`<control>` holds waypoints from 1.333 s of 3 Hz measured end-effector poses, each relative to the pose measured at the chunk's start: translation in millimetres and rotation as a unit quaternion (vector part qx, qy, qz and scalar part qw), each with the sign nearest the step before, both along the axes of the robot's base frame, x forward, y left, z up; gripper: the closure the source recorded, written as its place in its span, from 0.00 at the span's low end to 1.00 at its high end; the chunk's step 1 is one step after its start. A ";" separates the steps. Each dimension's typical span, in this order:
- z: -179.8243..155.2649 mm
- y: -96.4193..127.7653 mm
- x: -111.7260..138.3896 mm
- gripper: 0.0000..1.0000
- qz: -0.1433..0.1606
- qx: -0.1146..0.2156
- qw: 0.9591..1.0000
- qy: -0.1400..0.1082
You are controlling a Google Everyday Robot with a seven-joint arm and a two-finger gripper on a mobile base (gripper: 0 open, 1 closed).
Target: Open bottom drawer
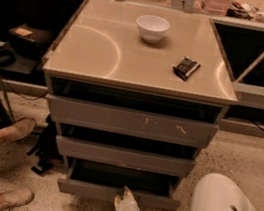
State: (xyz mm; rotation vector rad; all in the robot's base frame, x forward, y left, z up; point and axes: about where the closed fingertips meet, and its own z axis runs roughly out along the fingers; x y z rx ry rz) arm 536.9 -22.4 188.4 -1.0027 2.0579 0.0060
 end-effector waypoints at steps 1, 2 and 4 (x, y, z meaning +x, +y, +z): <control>4.8 0.0 0.0 1.00 0.000 0.000 1.000 0.000; 5.4 -1.0 -9.5 1.00 -0.004 0.003 1.000 -0.001; 8.3 -2.6 -28.7 1.00 -0.014 0.007 1.000 -0.004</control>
Offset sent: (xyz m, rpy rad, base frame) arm -0.6479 -0.0819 -0.0567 0.2975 -0.1191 -0.5099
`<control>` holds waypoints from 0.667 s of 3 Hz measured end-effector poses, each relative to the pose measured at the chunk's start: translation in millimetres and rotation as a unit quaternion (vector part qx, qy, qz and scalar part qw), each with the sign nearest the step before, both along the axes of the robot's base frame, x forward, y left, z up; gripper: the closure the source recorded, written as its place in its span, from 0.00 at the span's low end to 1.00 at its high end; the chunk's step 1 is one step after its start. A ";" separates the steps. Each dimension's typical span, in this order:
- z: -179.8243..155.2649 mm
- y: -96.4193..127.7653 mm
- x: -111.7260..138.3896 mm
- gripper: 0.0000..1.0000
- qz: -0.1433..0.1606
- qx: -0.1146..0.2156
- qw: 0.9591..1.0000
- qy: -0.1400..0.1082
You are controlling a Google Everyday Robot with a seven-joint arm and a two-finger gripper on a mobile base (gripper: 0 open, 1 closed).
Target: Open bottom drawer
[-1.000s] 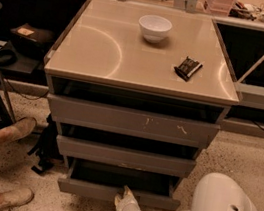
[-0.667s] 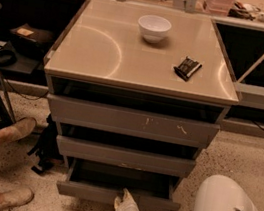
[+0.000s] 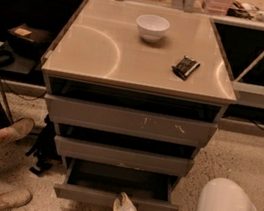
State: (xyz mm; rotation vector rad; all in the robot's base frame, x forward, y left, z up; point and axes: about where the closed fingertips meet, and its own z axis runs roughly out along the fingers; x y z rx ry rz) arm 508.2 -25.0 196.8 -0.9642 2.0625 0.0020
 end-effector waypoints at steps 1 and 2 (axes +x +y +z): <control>7.5 0.0 0.0 1.00 0.000 0.000 1.000 0.000; 7.5 0.0 0.0 0.81 0.000 0.000 1.000 0.000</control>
Offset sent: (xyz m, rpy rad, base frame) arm 0.0000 0.0000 0.0071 0.0000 0.0000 0.0000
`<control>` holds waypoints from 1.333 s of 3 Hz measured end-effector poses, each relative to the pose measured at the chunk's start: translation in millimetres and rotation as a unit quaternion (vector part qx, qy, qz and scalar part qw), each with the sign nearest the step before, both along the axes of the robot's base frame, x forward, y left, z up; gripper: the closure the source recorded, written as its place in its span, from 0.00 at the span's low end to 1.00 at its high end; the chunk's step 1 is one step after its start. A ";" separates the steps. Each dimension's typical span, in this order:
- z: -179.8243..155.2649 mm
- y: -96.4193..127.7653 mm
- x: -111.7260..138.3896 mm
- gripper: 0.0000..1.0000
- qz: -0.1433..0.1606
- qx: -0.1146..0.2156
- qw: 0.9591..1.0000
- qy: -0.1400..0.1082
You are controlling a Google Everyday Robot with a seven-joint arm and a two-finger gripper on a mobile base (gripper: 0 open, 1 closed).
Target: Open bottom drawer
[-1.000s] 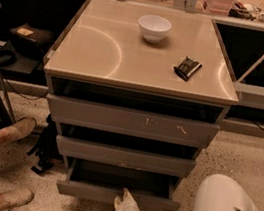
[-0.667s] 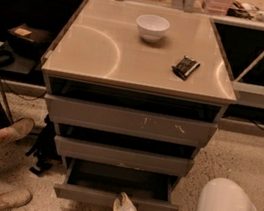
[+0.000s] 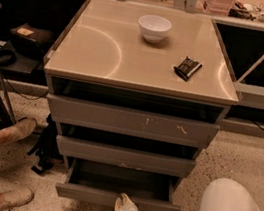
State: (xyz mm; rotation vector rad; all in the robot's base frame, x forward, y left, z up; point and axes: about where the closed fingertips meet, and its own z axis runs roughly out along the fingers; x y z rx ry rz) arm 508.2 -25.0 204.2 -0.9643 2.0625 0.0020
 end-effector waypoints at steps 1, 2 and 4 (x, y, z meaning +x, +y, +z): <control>0.0 0.0 0.0 0.58 0.000 0.000 1.000 0.000; 0.0 0.0 0.0 0.35 0.000 0.000 1.000 0.000; 0.0 0.0 0.0 0.00 0.000 0.000 1.000 0.000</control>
Offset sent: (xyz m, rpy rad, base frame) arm 0.0000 0.0000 0.0000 0.0000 0.0000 0.0000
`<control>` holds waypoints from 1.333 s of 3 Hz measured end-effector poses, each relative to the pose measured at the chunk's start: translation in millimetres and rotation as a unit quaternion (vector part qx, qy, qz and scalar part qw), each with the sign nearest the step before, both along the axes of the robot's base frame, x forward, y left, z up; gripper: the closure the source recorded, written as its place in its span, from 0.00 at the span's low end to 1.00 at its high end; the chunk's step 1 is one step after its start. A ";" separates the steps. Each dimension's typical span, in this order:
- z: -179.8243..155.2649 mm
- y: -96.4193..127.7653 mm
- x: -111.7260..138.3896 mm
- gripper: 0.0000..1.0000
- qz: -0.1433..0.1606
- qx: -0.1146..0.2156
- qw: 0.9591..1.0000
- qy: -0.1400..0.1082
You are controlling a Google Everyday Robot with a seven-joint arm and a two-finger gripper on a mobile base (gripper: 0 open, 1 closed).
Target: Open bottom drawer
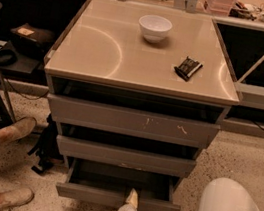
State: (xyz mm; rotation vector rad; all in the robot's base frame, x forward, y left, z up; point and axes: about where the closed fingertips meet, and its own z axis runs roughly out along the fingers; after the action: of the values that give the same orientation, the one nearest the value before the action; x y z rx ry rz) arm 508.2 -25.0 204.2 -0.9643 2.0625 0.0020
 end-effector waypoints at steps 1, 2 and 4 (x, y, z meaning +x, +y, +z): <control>0.0 0.0 0.0 0.00 0.000 0.000 1.000 0.000; 2.7 -10.4 0.0 0.00 -0.010 -0.003 1.000 -0.006; 34.7 -106.7 14.3 0.00 -0.056 -0.057 0.997 -0.016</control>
Offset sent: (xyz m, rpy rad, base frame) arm -0.0010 -0.0249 0.0063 -0.0155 -0.0268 -0.0472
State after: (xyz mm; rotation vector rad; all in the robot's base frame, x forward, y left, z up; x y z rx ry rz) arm 522.6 -131.7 239.0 -0.9094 2.1035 -0.1914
